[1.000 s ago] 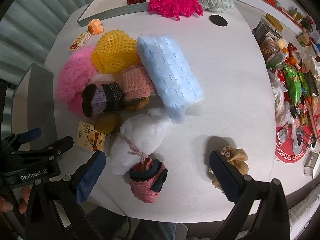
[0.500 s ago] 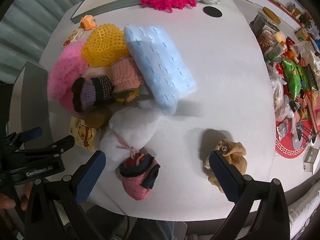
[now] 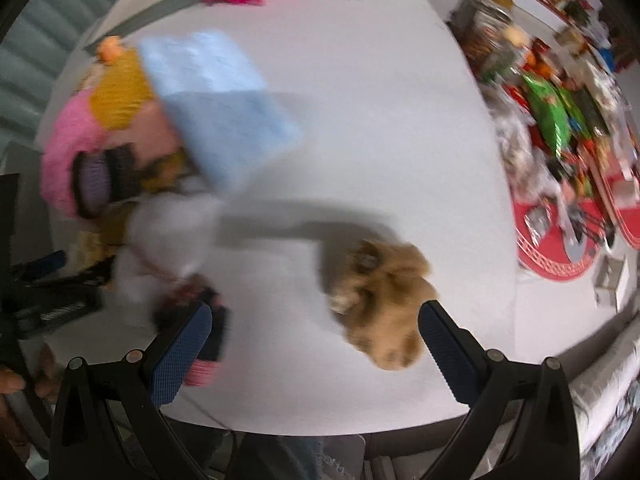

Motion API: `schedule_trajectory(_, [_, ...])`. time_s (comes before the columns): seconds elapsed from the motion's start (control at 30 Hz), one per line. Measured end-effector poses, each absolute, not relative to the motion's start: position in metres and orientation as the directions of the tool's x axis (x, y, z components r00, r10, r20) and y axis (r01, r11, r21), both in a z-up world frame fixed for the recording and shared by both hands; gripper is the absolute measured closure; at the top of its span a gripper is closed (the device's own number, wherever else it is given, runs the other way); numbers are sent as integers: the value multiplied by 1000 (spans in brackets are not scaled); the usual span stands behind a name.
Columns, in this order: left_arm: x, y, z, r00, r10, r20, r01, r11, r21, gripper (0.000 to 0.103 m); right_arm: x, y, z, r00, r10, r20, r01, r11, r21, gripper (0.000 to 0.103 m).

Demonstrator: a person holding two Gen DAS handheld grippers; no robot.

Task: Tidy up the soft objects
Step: 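Grasp the cartoon card box with left tool while right tool grasps tan knit sock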

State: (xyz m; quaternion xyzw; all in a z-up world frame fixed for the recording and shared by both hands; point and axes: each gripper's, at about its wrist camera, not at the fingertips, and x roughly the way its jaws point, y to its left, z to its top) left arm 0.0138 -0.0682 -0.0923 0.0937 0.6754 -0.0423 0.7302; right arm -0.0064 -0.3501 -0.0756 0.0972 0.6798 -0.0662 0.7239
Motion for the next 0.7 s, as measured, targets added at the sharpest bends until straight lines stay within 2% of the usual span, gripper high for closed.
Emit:
schedule_trajectory(0.17, [16, -72, -90, 110, 54, -992, 169, 983, 73, 0, -14, -371, -94, 25, -3, -1000, 267, 964, 3, 0])
schedule_trajectory(0.23, [7, -67, -88, 70, 59, -996, 189, 979, 71, 0, -15, -377, -102, -3, -27, -1000, 282, 959, -27, 0])
schedule_trajectory(0.47, [1, -69, -110, 45, 71, -996, 191, 978, 78, 0, -5, -387, -123, 13, -33, -999, 280, 960, -28, 0])
schedule_trajectory(0.7, [10, -79, -112, 84, 26, -996, 183, 982, 41, 0, 5, -385, -135, 13, -37, -999, 274, 961, -32, 0])
